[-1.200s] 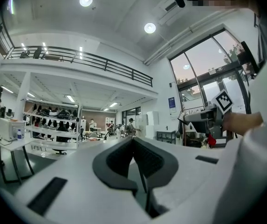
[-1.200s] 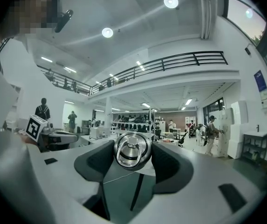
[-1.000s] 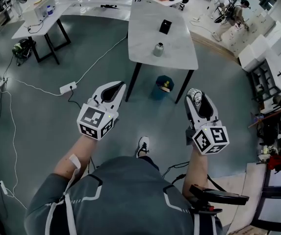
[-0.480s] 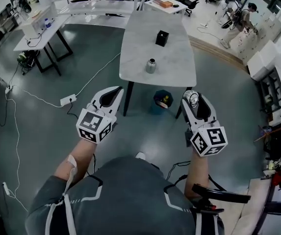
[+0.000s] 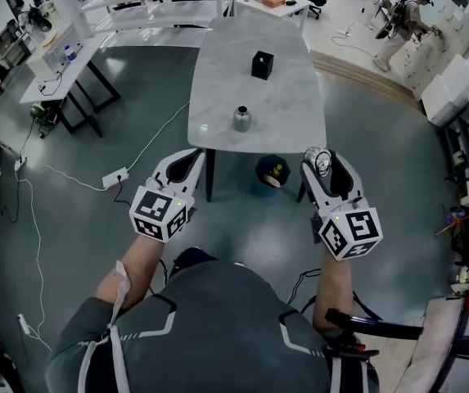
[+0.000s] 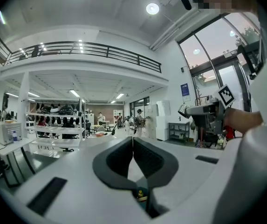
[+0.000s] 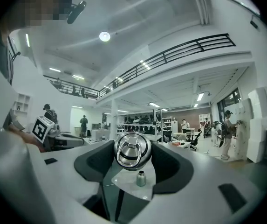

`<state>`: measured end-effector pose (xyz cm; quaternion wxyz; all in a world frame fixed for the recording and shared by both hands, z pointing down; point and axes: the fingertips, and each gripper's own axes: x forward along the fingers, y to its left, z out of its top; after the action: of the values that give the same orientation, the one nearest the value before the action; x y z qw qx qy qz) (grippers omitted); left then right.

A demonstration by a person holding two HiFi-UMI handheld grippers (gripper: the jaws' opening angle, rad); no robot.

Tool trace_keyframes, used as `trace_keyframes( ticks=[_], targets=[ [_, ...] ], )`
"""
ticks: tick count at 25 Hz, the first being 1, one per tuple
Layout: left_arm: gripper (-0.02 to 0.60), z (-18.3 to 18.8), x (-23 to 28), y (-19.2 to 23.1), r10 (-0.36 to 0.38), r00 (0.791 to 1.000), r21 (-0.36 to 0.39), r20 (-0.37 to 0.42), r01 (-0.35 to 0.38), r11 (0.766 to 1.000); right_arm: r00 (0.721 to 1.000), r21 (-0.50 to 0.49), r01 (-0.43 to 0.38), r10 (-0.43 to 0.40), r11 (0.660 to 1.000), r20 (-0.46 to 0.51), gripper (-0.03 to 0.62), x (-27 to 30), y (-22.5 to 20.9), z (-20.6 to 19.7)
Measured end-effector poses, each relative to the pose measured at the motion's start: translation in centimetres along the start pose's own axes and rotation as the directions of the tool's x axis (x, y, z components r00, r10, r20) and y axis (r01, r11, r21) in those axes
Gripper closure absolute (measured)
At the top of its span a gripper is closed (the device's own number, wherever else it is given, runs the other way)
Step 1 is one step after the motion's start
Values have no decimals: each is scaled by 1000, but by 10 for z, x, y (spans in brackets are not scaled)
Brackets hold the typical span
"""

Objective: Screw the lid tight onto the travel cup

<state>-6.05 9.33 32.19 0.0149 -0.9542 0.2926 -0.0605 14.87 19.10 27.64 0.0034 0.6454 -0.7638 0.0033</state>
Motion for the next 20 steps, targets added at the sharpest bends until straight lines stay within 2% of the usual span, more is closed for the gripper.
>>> trace_keyframes(
  ticks=[6, 12, 20],
  targets=[
    [571, -12, 57, 38, -20, 1000, -34, 2, 20, 999, 1000, -17, 9, -10, 1000, -24, 330, 52, -18, -1],
    [572, -8, 105, 83, -119, 993, -31, 21, 120, 992, 998, -17, 46, -46, 999, -42, 330, 112, -35, 1],
    [571, -22, 150, 154, -139, 990, -36, 3, 139, 990, 995, 7, 78, -77, 997, -65, 330, 193, -44, -4]
  ],
)
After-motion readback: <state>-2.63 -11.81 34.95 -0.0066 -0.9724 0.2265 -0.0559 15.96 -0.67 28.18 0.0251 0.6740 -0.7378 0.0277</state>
